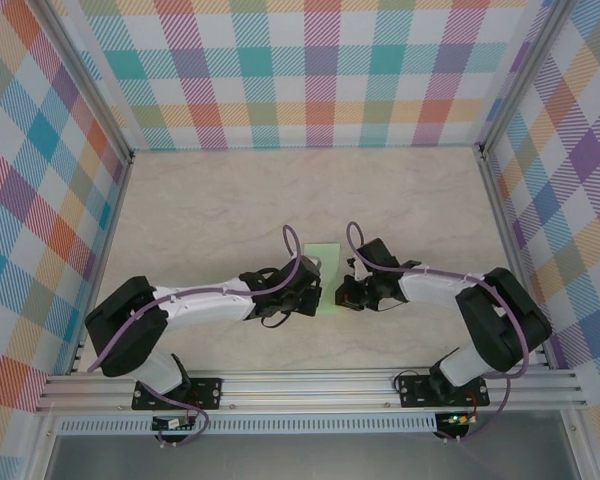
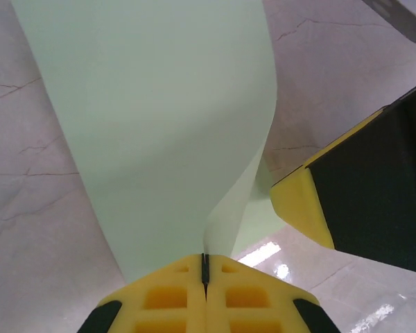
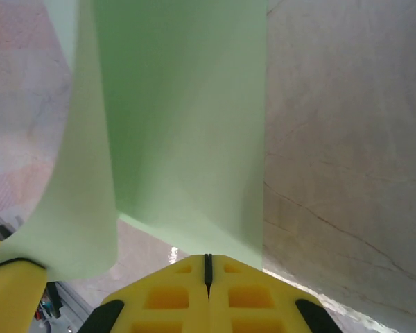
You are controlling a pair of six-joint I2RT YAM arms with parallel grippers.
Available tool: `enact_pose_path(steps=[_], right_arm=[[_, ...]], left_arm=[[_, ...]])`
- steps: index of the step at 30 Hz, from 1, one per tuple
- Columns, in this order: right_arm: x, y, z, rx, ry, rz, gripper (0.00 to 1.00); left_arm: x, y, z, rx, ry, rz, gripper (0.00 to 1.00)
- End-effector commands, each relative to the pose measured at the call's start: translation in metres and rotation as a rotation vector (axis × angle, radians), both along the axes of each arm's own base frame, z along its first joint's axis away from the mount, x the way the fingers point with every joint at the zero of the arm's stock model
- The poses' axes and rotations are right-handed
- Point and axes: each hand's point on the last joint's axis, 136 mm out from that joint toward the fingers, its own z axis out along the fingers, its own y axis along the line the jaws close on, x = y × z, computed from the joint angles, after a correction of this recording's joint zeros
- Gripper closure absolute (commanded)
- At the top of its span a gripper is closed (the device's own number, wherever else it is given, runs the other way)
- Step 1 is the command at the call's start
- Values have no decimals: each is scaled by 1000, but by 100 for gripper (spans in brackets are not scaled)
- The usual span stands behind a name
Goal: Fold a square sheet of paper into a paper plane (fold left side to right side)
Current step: Fold the triangle a second time at the center of the table.
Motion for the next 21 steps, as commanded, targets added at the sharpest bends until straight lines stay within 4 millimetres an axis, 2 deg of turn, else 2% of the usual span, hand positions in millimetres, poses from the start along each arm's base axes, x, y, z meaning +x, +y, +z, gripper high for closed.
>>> enact_pose_path(steps=[1,8,21], right_arm=[[0,-3,-5,-60,18,2,100],[-8,-11,-20,-135,67,17,100],[-11,-16,-27,-189,82,40,100]], left_arm=[[4,9,2,-4,2,19,100],[9,17,2,12,-1,33,100],[21,32,-5,78,-12,39,100]])
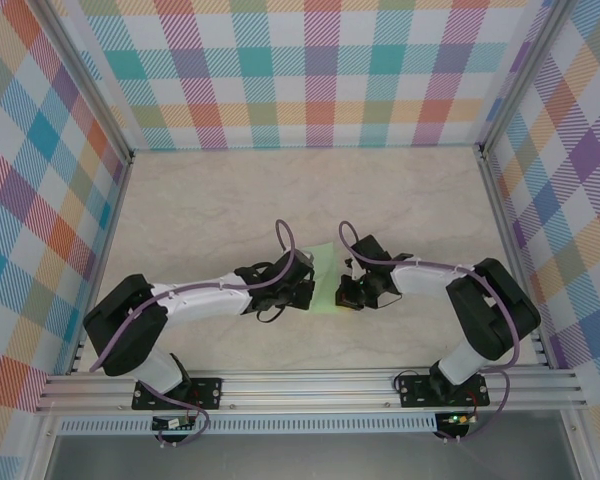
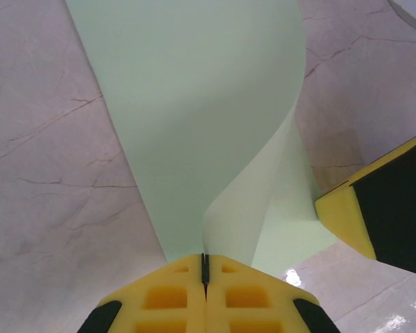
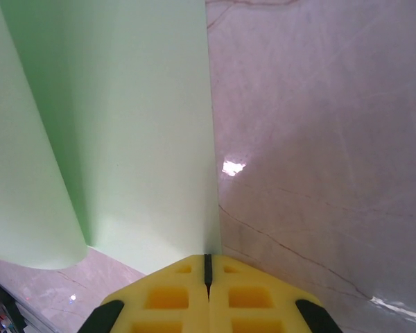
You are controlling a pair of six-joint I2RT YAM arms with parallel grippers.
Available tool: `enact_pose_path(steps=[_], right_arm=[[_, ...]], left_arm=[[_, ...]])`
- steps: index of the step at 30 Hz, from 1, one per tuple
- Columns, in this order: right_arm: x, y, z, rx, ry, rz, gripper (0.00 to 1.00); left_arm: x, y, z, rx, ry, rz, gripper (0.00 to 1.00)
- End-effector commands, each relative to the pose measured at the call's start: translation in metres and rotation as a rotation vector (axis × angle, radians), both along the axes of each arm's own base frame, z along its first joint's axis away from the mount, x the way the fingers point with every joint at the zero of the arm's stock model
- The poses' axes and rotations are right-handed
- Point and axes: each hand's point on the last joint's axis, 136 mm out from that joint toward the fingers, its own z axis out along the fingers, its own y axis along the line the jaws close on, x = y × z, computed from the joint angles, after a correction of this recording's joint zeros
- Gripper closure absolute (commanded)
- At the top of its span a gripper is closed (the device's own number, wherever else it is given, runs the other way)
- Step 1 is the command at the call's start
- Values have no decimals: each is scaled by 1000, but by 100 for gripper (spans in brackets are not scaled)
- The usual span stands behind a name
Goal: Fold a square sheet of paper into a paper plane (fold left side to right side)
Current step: Fold the triangle a second time at the center of the table.
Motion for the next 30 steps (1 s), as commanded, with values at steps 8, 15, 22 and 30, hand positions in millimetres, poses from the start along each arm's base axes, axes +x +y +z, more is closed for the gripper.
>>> enact_pose_path(steps=[8,15,22,30], right_arm=[[-12,-12,-16,-88,46,21,100],[-14,-13,-17,-96,51,27,100],[-14,-15,-19,-111,56,29,100],[-15,-16,-20,-116,56,30,100]], left_arm=[[15,10,-2,35,-12,-6,100],[22,6,-4,35,-13,-11,100],[26,2,-7,40,-6,-19,100],[30,0,-12,50,-1,-20,100]])
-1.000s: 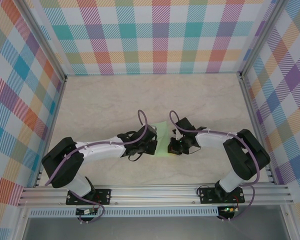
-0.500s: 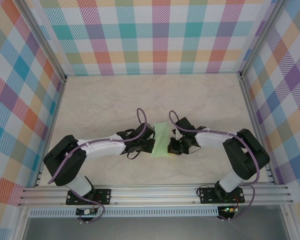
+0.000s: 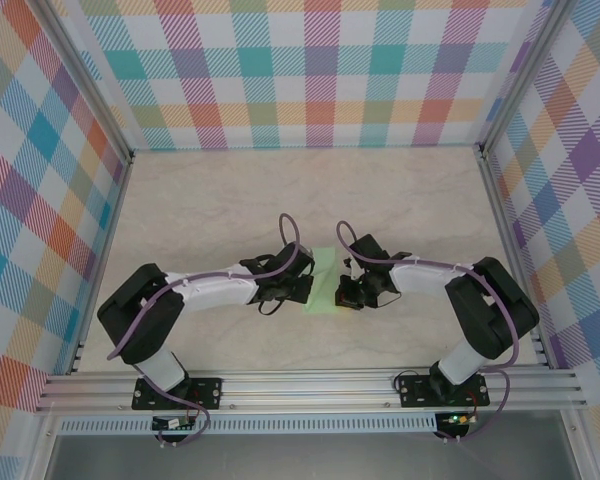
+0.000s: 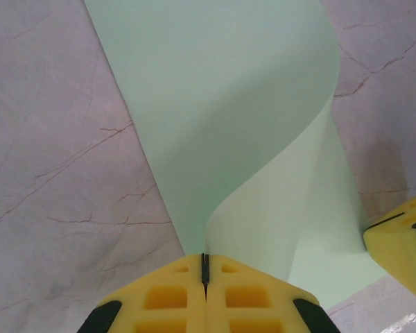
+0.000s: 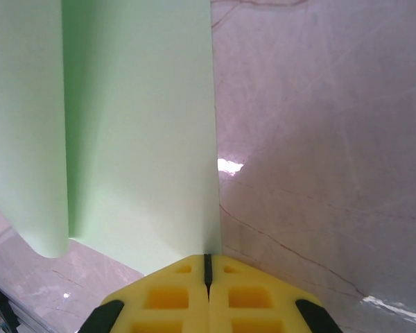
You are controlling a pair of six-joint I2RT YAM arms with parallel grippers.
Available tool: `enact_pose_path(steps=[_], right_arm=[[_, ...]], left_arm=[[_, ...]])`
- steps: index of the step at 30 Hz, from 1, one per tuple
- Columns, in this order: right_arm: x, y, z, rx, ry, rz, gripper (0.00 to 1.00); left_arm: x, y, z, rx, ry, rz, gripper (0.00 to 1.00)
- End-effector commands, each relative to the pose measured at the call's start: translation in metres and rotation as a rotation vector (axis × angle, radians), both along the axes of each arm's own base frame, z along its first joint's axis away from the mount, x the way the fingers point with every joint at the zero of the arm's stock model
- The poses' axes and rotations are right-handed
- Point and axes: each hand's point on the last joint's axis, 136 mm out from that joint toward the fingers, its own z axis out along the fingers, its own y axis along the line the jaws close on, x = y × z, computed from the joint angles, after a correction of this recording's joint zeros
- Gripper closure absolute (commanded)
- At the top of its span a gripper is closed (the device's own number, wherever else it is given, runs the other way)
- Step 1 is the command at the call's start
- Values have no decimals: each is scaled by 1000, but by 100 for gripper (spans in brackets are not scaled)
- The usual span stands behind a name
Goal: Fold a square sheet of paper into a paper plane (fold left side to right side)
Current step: Fold the triangle a second time at the center of the table.
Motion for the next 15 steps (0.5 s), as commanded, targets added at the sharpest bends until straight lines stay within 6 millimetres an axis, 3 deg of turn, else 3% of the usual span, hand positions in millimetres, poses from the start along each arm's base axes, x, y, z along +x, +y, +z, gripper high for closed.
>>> enact_pose_path(steps=[1,15], right_arm=[[-15,-16,-19,-102,59,13,100],[-16,-18,-21,-114,65,14,100]], left_arm=[[9,-5,4,-8,-9,-10,100],[14,-9,-1,-1,-5,-12,100]])
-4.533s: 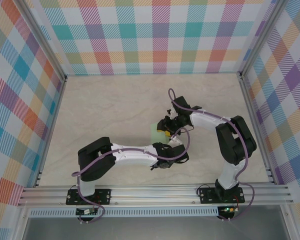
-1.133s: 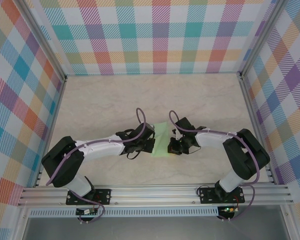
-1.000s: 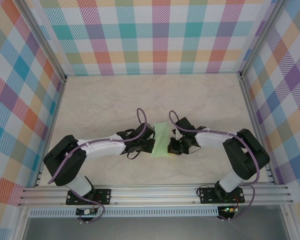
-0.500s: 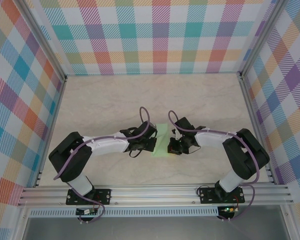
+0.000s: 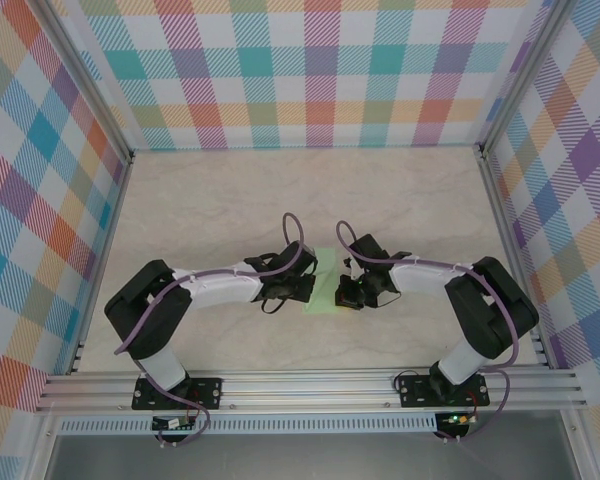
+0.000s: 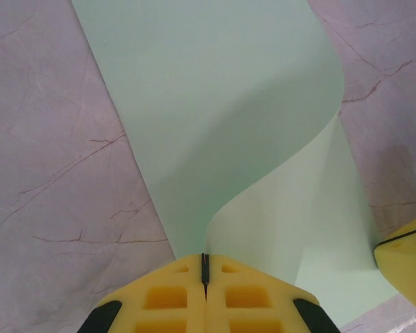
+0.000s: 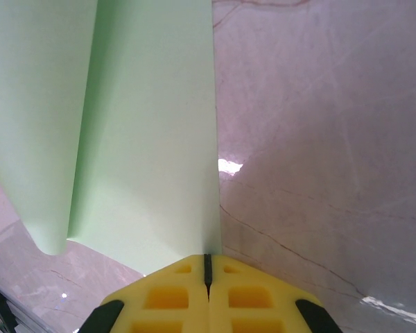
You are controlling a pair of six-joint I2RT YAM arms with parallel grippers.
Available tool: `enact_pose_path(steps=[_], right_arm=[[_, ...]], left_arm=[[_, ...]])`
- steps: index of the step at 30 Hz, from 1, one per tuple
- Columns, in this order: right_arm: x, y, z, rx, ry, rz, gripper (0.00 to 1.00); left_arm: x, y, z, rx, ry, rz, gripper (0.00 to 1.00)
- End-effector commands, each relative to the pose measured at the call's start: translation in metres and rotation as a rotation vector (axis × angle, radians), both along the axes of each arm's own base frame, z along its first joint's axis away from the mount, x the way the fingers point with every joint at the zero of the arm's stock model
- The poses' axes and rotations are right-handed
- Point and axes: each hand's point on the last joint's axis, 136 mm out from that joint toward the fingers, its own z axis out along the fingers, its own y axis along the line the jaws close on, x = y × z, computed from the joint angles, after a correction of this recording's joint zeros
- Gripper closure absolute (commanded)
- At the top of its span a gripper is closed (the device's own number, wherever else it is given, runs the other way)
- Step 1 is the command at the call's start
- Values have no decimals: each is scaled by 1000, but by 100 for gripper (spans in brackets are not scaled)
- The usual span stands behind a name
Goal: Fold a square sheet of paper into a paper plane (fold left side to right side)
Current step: Fold the triangle a second time at the center of the table.
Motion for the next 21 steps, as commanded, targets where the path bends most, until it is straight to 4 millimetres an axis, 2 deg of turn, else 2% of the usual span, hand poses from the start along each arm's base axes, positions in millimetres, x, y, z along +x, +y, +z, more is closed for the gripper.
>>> enact_pose_path(steps=[1,21], right_arm=[[-16,-18,-21,-111,61,13,100],[-17,-21,-23,-128,69,16,100]], left_arm=[[10,-5,5,-10,-14,-11,100],[14,-6,-1,11,-8,-11,100]])
